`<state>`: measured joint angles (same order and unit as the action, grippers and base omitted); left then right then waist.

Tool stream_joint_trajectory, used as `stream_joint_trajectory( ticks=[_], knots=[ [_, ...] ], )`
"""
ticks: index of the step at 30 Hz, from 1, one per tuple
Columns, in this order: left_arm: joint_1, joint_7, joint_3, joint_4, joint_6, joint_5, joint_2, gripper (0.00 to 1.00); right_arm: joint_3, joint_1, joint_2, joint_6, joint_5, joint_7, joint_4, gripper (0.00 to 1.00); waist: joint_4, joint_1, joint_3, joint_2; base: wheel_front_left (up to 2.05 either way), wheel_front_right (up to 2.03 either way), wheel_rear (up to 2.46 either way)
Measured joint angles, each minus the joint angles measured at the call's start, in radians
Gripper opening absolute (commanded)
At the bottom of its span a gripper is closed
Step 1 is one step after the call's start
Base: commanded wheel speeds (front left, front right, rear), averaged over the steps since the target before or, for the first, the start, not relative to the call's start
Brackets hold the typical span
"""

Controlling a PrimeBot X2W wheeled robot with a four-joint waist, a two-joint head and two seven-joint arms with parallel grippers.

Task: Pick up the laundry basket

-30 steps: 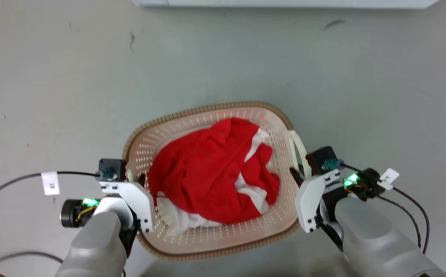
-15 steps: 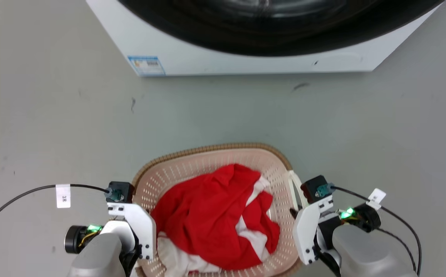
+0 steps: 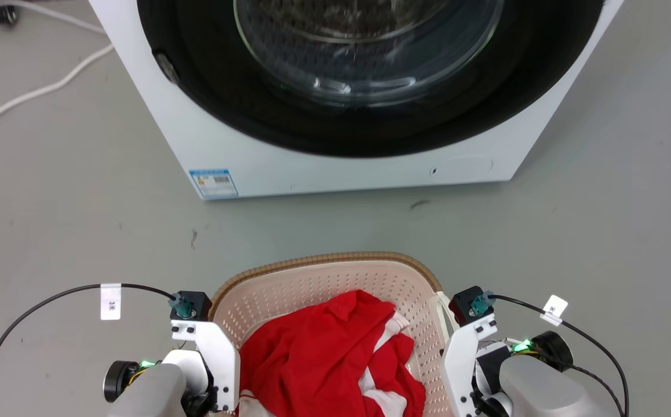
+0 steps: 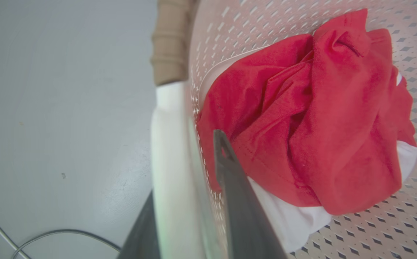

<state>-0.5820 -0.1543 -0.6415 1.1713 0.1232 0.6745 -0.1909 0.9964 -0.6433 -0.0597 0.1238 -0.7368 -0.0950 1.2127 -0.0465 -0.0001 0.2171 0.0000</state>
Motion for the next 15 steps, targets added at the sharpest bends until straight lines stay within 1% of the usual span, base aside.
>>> stream_joint_trajectory(
  ticks=[7, 15],
  knots=[
    [0.0, -0.062, -0.065, -0.015, 0.0, 0.066, -0.01, 0.0, 0.036, 0.01, 0.0, 0.0, -0.04, -0.03, 0.011, 0.0, -0.016, -0.0001, -0.083, 0.0, 0.0, 0.0, 0.0],
    [0.022, -0.108, -0.127, -0.019, -0.001, 0.135, -0.017, 0.0, 0.084, 0.028, 0.001, 0.0, -0.068, -0.062, 0.022, 0.0, -0.033, -0.0001, -0.175, 0.0, 0.0, 0.0, 0.0]
  ],
)
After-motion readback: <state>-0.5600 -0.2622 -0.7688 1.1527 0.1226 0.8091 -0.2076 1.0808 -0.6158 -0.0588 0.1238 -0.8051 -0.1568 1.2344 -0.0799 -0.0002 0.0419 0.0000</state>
